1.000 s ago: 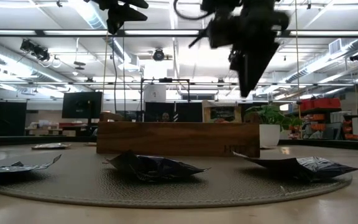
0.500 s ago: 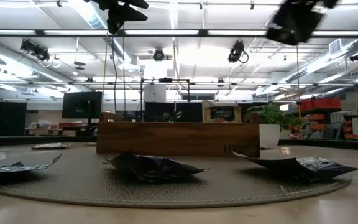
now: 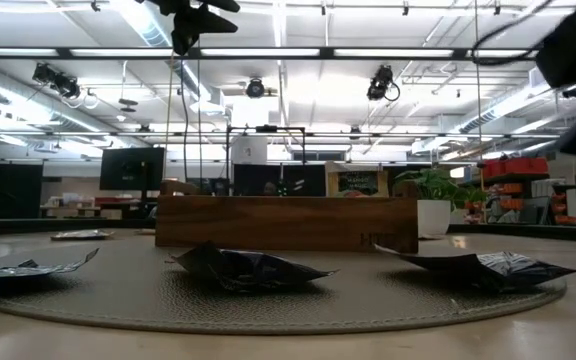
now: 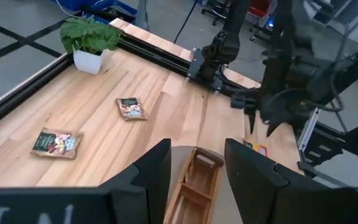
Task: Pick & Place Tea
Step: Put the yellow tea bag into the right section of the wooden organizer
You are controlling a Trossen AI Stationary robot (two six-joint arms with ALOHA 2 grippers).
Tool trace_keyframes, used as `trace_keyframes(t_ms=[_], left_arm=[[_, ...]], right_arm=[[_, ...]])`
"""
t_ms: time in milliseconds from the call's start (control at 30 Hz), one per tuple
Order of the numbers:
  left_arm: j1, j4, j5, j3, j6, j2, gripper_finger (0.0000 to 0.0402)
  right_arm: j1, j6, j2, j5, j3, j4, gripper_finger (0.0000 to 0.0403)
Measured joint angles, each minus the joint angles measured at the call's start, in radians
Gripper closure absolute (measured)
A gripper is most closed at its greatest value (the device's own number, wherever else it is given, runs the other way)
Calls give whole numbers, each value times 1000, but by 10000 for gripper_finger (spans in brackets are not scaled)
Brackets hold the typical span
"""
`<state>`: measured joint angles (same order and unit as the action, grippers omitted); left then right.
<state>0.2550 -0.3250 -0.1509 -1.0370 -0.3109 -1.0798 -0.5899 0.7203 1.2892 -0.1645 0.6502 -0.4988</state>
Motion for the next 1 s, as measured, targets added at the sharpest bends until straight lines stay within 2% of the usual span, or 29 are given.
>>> trace_keyframes(t_ms=[167,400,633,1000], left_arm=[[0,0,1,0,-40,0,248],[0,0,26,0,-79,0,248],[0,-1,27,0,-98,0,248],[0,-1,27,0,-105,0,248]], right_arm=[[-23,35,17,24,-87,148,204],[-44,20,45,148,-105,126,204],[-75,-14,103,144,-105,214,204],[-92,7,193,236,-97,224,218]])
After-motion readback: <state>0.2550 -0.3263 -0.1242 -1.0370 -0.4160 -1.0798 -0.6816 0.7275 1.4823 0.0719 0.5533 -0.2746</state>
